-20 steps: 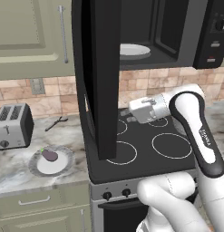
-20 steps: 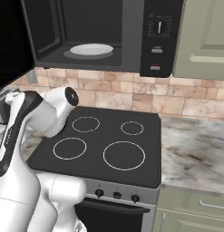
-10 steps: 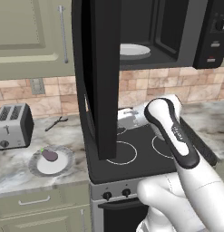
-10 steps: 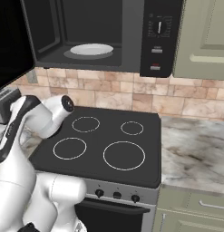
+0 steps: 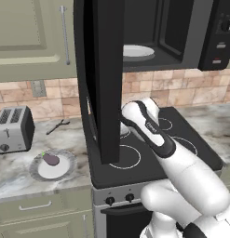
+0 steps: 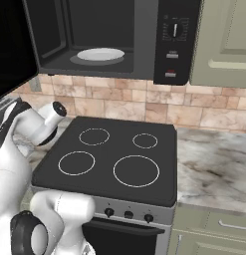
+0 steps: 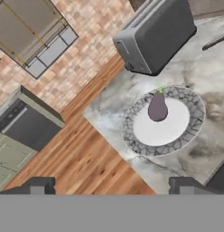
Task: Pick the eggplant from the counter and place it in the microwave. Then turn on the microwave.
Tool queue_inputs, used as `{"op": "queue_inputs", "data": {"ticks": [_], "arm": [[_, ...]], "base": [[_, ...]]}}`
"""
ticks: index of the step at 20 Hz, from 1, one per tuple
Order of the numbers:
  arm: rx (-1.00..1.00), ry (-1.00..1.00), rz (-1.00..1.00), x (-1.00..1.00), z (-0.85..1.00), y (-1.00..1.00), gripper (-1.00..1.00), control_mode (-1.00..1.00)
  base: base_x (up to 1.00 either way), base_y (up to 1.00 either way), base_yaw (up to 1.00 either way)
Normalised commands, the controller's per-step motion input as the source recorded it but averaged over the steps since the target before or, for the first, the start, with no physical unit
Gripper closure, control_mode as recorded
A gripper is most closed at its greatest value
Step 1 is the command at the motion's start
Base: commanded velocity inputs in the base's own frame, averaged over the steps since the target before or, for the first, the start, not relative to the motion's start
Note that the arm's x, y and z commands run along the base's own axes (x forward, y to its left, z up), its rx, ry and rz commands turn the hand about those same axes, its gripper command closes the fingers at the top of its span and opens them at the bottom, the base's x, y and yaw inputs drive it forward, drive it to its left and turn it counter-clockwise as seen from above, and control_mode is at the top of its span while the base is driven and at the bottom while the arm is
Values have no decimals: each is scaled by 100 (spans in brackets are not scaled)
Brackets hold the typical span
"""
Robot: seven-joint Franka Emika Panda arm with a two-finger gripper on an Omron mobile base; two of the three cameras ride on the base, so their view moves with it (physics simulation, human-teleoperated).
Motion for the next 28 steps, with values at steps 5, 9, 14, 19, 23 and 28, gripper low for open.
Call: {"op": "queue_inputs", "data": {"ticks": [5, 9, 14, 19, 23, 28], "arm": [[-9, -10, 19, 0, -50, 51, -100, -100], [0, -8, 17, 2, -33, 39, -100, -100], [0, -3, 10, 20, -17, 38, -100, -100], [0, -4, 3, 31, -3, 43, -100, -100], [0, -1, 0, 28, -5, 32, -100, -100], [-3, 0, 0, 25, -20, 12, -100, -100]], "base": [[0, 0, 0], [0, 0, 0], [0, 0, 0], [0, 0, 0], [0, 0, 0], [0, 0, 0]]}}
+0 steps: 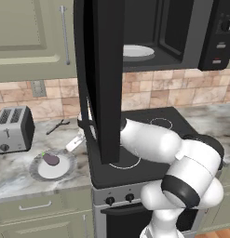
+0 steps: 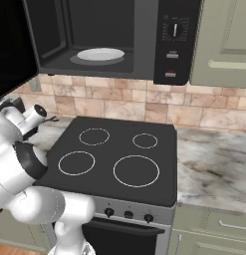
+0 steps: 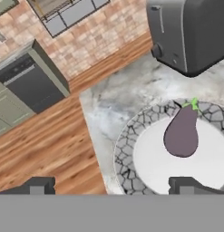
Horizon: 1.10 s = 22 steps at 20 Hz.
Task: Pick the eggplant from the counter and place it in the microwave. Then turn on the microwave.
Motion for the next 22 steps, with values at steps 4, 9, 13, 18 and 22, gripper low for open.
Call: {"op": "queue_inputs", "data": {"ticks": [4, 9, 13, 18, 22], "arm": [[-5, 0, 0, 13, -27, 7, -100, -100], [-5, -2, 0, 11, -18, 20, -100, -100], [-4, -4, 0, 15, -12, 21, -100, -100], [-5, -3, 0, 13, -11, 9, -100, -100], [-5, -2, 0, 13, -20, 8, -100, -100]], "base": [[0, 0, 0], [0, 0, 0], [0, 0, 0], [0, 0, 0], [0, 0, 0]]}}
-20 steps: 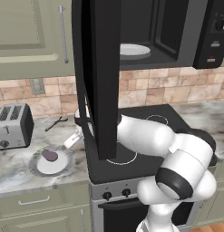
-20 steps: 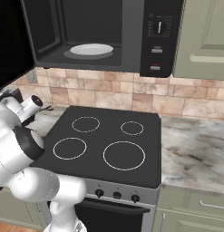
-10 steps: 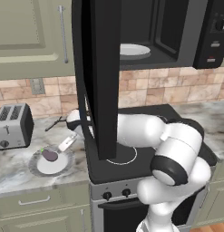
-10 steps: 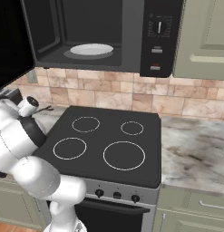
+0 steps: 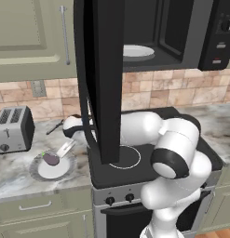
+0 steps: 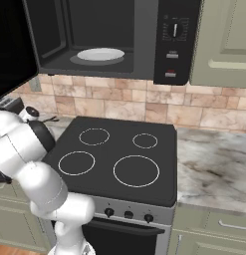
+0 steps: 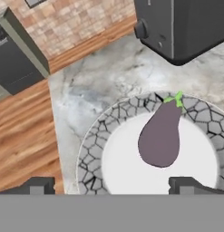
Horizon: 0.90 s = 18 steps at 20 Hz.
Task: Pick the eggplant from the counter and place it in the microwave. Then turn on the microwave.
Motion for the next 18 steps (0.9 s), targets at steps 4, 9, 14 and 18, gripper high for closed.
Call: {"op": "queue_inputs", "data": {"ticks": [4, 9, 14, 18], "arm": [[-5, -2, -2, 15, -17, 13, -100, -100], [-3, -2, -2, 17, -13, 11, -100, -100], [-4, -1, -2, 18, -17, 11, -100, -100], [-4, -1, -3, 13, -20, 13, -100, -100]], "base": [[0, 0, 0], [0, 0, 0], [0, 0, 0], [0, 0, 0]]}}
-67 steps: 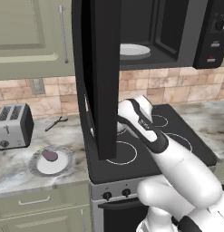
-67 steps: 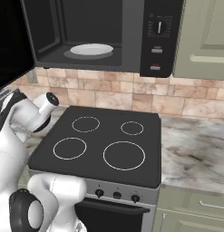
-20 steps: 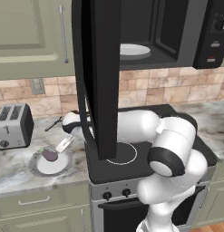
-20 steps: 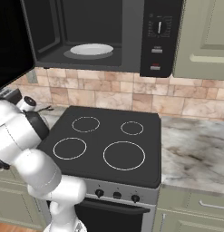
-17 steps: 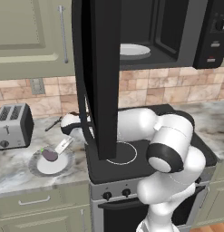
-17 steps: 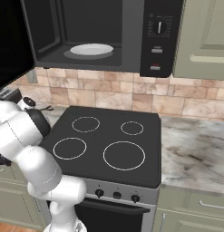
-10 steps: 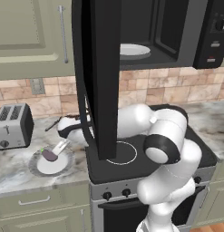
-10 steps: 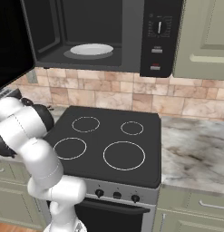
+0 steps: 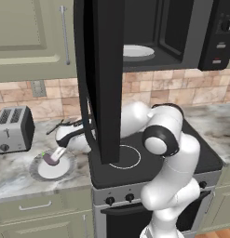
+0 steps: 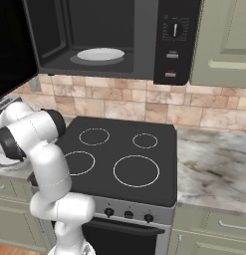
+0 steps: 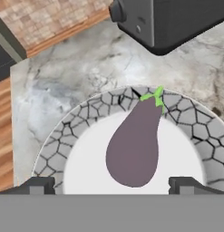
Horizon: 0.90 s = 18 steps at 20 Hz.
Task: Pick the eggplant from the counter and place it in the microwave. Then turn on the microwave.
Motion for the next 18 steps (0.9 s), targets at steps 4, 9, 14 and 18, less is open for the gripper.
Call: {"op": "queue_inputs", "data": {"ticks": [4, 9, 14, 18], "arm": [[-3, -1, -3, 15, -13, 18, -100, -100], [-4, 0, -3, 20, -13, 20, -100, -100], [-4, 0, -3, 15, -17, 18, -100, -100], [-4, 0, -3, 14, -16, 18, -100, -100]], "base": [[0, 0, 0], [0, 0, 0], [0, 0, 0], [0, 0, 0]]}}
